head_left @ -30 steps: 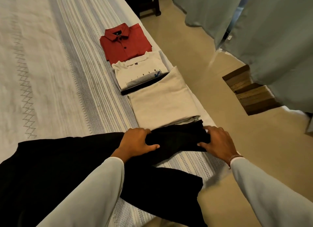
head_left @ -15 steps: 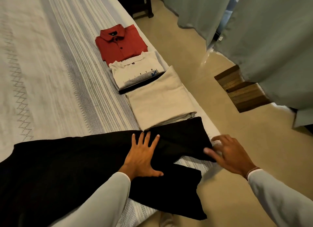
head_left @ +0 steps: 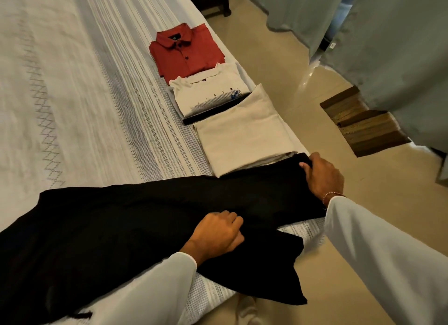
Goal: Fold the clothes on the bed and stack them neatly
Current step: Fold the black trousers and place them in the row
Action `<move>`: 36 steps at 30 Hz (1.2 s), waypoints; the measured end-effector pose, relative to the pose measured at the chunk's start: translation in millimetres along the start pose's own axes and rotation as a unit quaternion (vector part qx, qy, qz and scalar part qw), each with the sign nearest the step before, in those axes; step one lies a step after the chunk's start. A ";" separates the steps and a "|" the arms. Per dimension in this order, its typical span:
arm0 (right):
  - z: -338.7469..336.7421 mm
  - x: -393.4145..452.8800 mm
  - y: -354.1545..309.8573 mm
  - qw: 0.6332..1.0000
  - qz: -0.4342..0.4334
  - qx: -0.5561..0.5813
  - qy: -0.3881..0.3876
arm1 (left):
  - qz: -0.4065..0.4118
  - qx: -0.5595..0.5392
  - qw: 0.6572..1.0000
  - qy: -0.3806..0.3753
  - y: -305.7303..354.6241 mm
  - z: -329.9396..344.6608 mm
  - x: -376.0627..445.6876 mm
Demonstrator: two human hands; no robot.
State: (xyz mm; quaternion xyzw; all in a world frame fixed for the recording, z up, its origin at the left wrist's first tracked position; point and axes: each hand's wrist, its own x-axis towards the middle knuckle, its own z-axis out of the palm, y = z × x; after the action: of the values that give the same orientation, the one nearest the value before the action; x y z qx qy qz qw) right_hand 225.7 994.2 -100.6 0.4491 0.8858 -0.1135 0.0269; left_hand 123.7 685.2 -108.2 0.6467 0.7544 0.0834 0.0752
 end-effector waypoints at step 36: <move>-99.3 -191.8 1.1 0.931 -0.191 0.101 -0.293 | 0.021 0.081 0.995 -0.056 -52.9 -69.7 -111.1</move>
State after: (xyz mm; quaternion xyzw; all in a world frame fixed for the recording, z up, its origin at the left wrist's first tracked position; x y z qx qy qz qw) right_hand 346.1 865.8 24.5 0.2182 0.8914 -0.3321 0.2179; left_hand 74.3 565.5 -51.5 0.6697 0.7398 -0.0124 0.0633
